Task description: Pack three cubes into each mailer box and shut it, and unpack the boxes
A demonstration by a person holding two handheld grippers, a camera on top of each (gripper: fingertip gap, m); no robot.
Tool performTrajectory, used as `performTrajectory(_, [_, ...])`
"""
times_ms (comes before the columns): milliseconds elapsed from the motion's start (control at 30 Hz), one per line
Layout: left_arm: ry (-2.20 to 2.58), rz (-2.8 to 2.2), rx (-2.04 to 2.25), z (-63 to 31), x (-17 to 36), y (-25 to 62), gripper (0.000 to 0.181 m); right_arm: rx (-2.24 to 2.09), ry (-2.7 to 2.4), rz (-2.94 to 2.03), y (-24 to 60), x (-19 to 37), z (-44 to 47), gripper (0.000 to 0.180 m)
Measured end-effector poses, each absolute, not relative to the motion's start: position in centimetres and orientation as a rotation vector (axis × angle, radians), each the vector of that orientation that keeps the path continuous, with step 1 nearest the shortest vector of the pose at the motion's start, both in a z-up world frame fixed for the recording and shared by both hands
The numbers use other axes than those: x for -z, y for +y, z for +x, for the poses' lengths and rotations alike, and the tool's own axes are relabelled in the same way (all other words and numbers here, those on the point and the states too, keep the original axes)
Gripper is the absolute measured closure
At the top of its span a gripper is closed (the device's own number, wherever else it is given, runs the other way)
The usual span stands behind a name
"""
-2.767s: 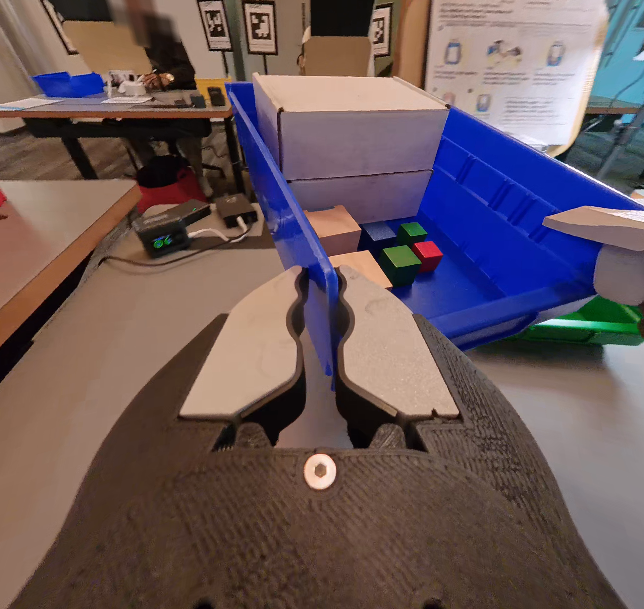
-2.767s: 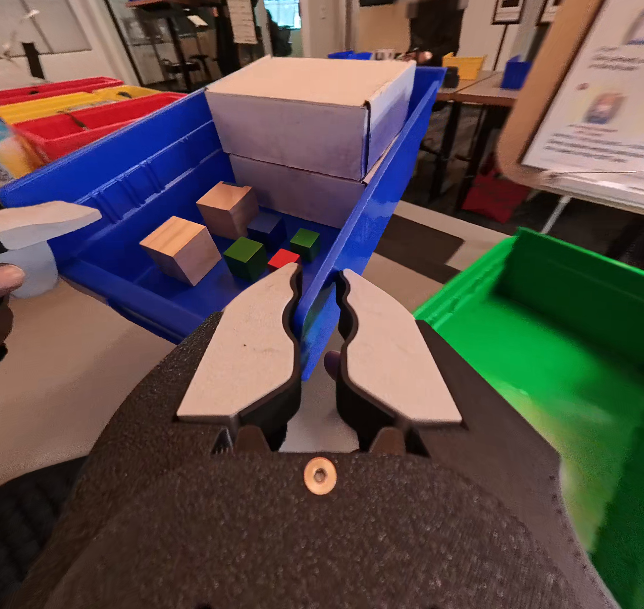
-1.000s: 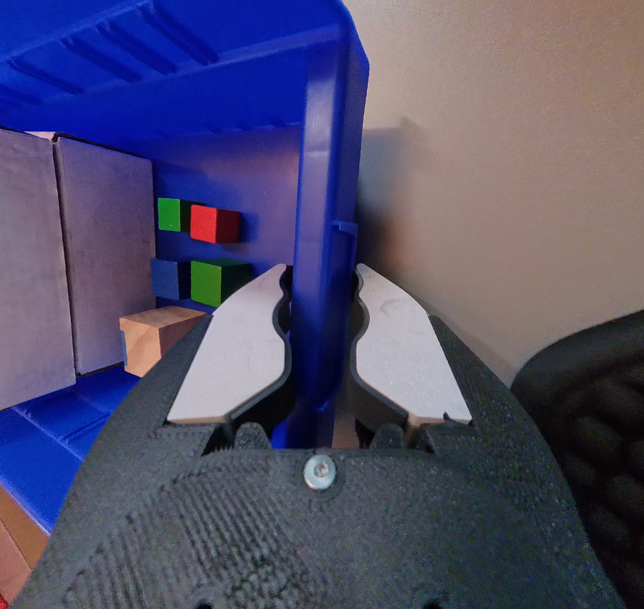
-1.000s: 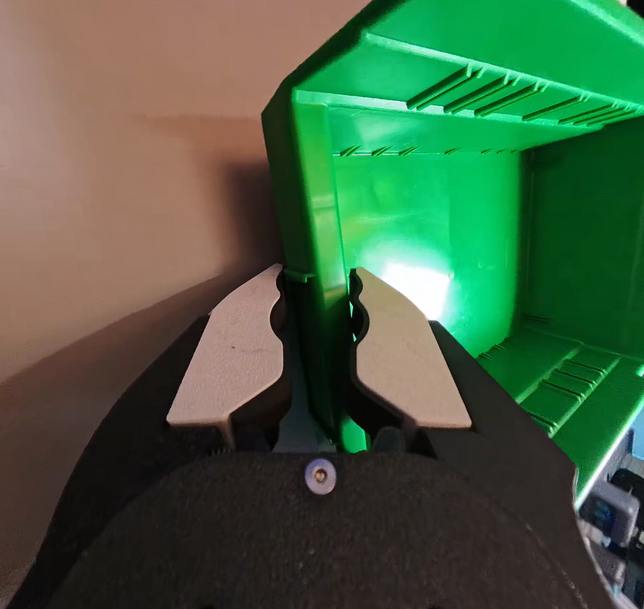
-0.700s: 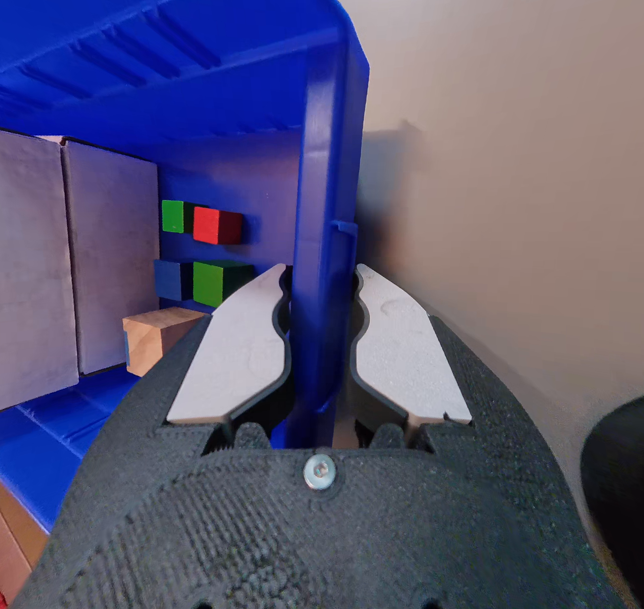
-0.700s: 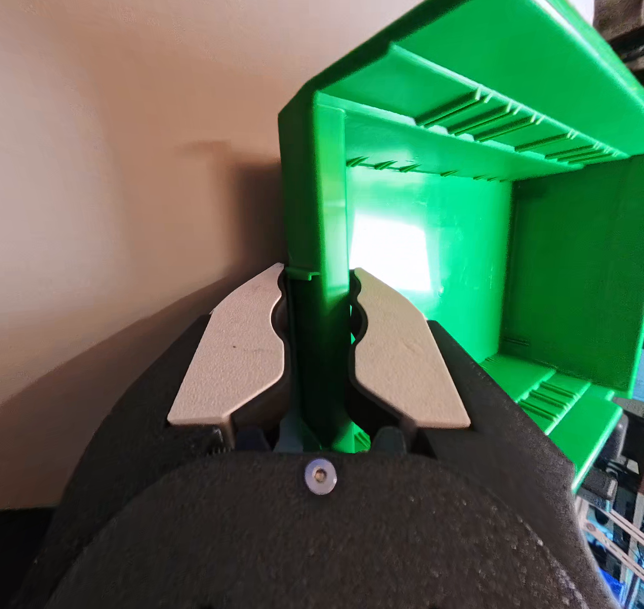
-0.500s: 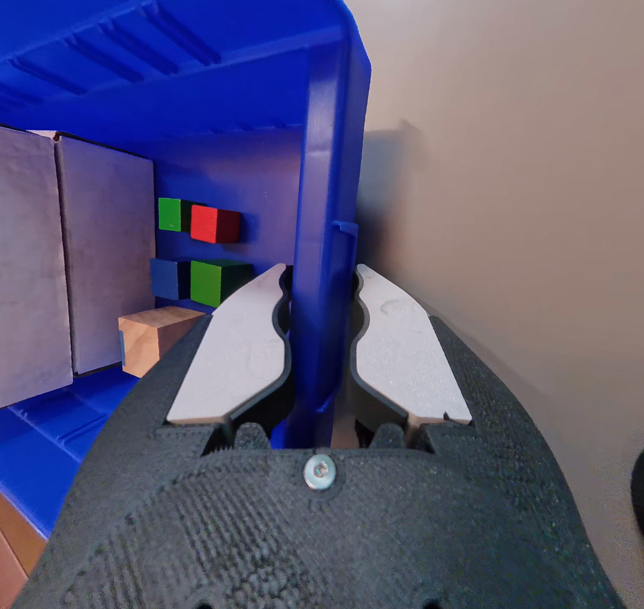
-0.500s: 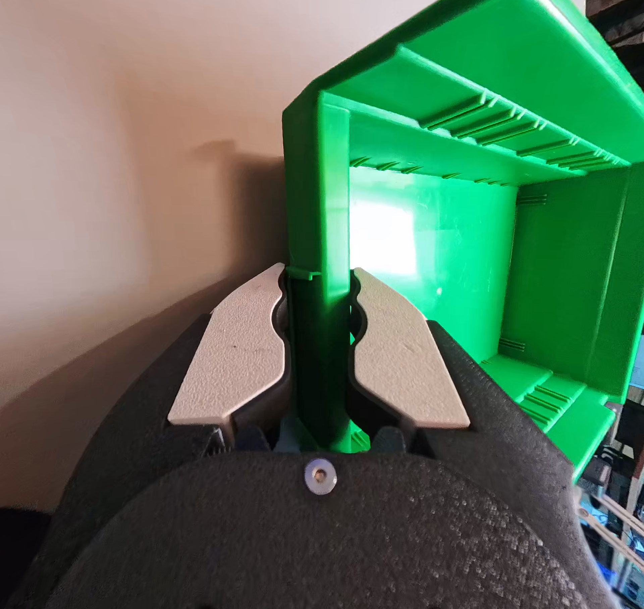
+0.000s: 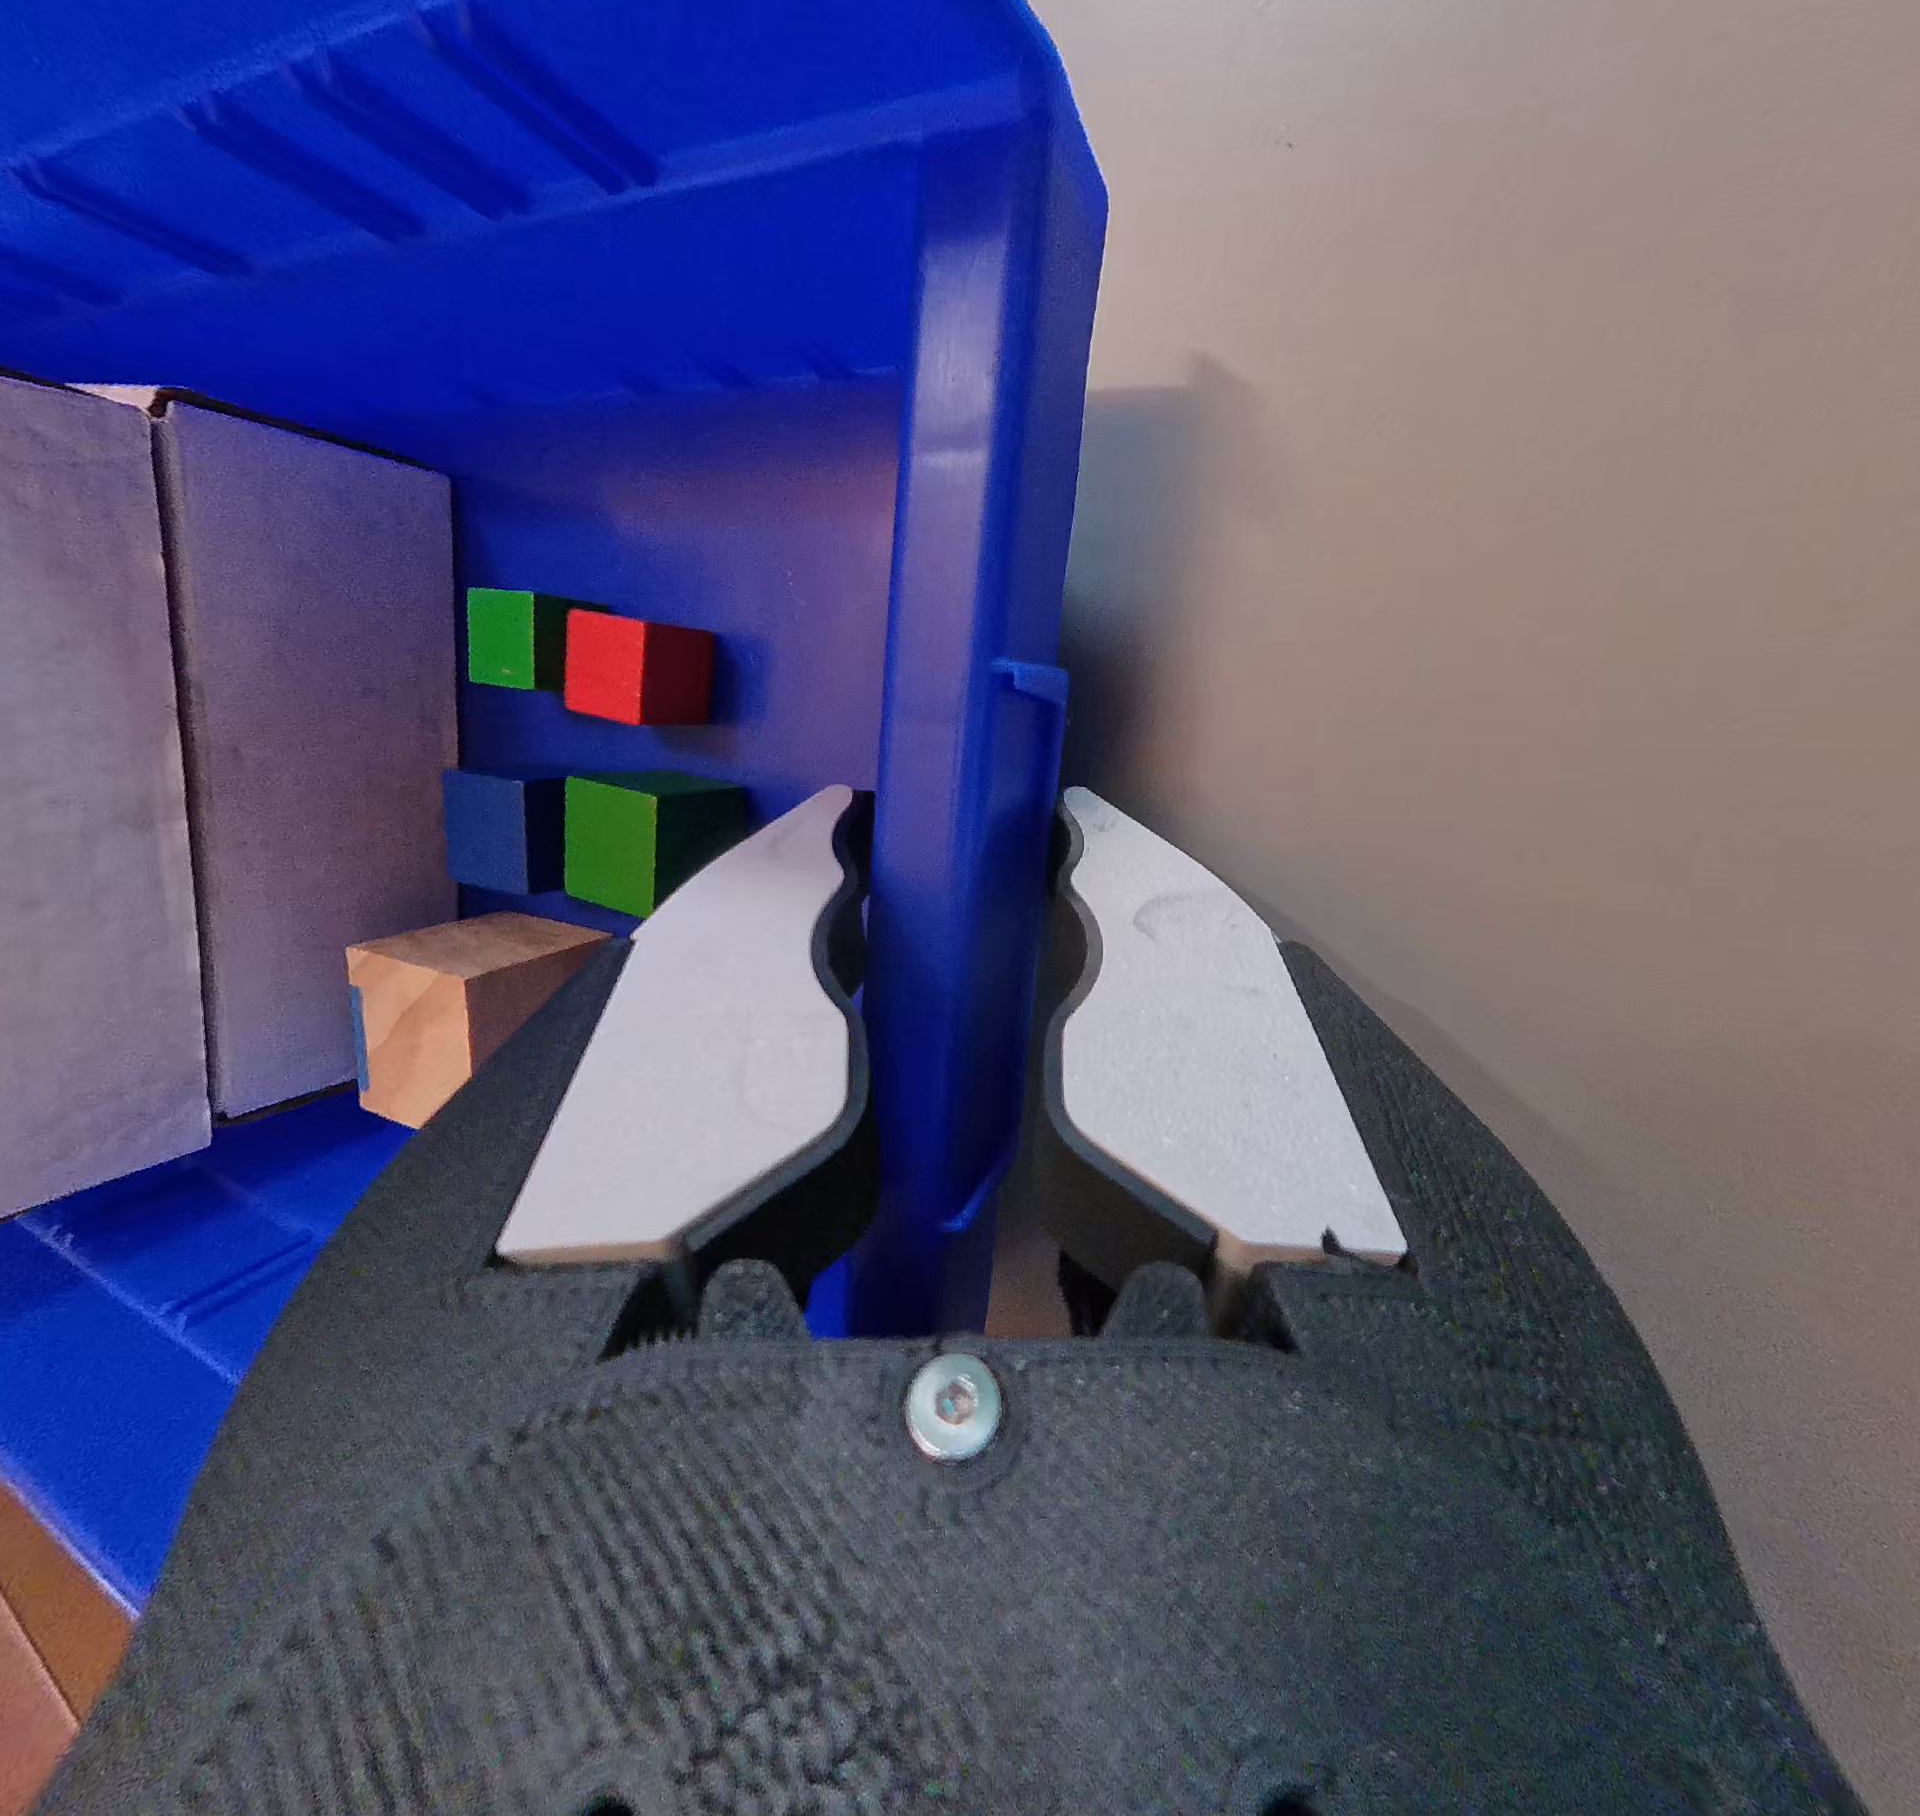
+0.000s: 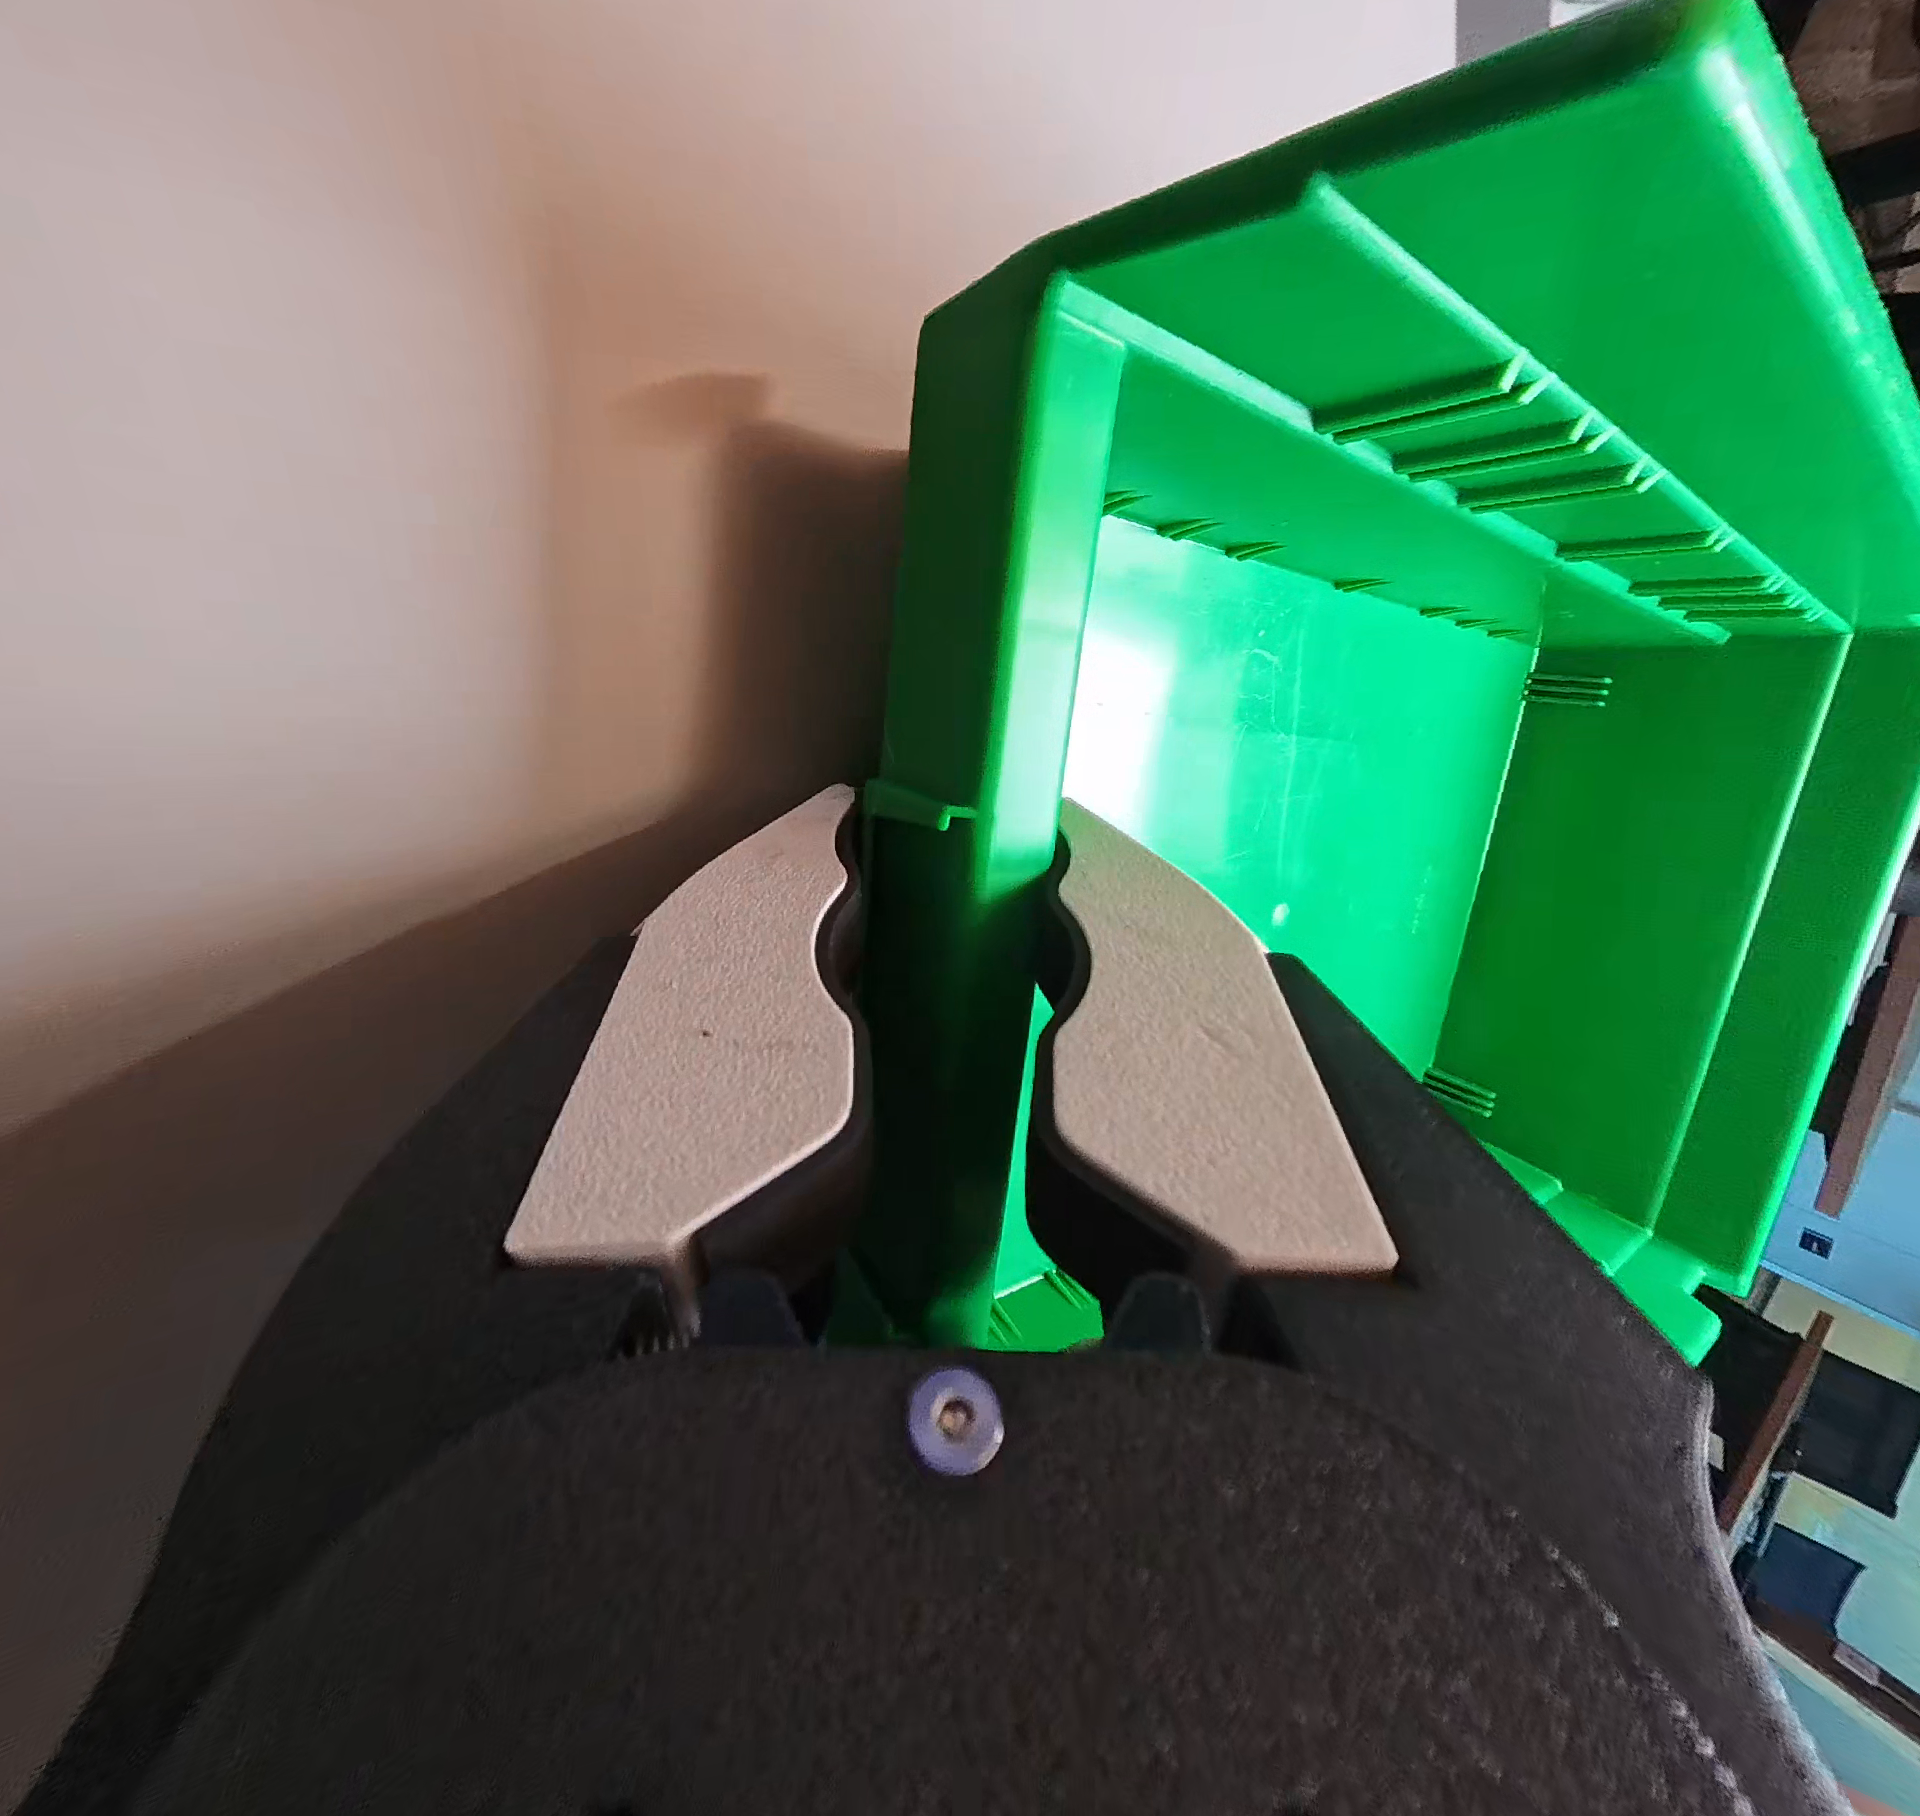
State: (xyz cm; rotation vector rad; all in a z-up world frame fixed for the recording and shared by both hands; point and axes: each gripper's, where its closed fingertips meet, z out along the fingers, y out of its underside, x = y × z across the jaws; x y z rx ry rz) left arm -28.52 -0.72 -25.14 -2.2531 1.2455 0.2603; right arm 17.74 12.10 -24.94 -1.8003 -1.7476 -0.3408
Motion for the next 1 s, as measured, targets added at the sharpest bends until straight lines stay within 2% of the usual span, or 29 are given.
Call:
performTrajectory(133, [1.242, -2.257, -0.259, -28.7, 25.1, -0.1, 0.149, 0.358, -1.750, -1.793, 12.9, 24.9, 18.2, 0.149])
performTrajectory(233, [1.238, -2.256, -0.261, -28.8, 25.1, 0.1, 0.149, 0.334, -1.669, -1.783, 12.4, 23.9, 17.5, 0.142])
performTrajectory(300, [1.225, -2.249, -0.263, -28.8, 25.1, 0.1, 0.149, 0.195, -1.546, -1.766, 11.1, 21.8, 15.5, 0.134])
performTrajectory(433, [1.192, -2.261, -0.259, -28.9, 25.1, 0.1, 0.148, -0.262, -1.229, -1.728, 6.9, 17.3, 10.2, 0.136])
performTrajectory(633, [1.139, -2.314, -0.249, -29.6, 25.2, 0.1, 0.148, -0.505, -1.083, -1.651, 3.0, 16.9, 5.7, 0.138])
performTrajectory(833, [1.073, -2.327, -0.276, -30.6, 25.1, 0.3, 0.148, -0.215, -1.130, -1.699, 4.6, 18.4, 8.6, 0.137])
performTrajectory(933, [1.089, -2.291, -0.298, -30.8, 25.1, 0.3, 0.148, 0.147, -1.118, -1.683, 7.5, 18.1, 12.9, 0.137])
performTrajectory(1000, [1.095, -2.303, -0.292, -30.9, 25.1, 0.2, 0.147, 0.366, -1.150, -1.773, 9.4, 19.3, 16.5, 0.127])
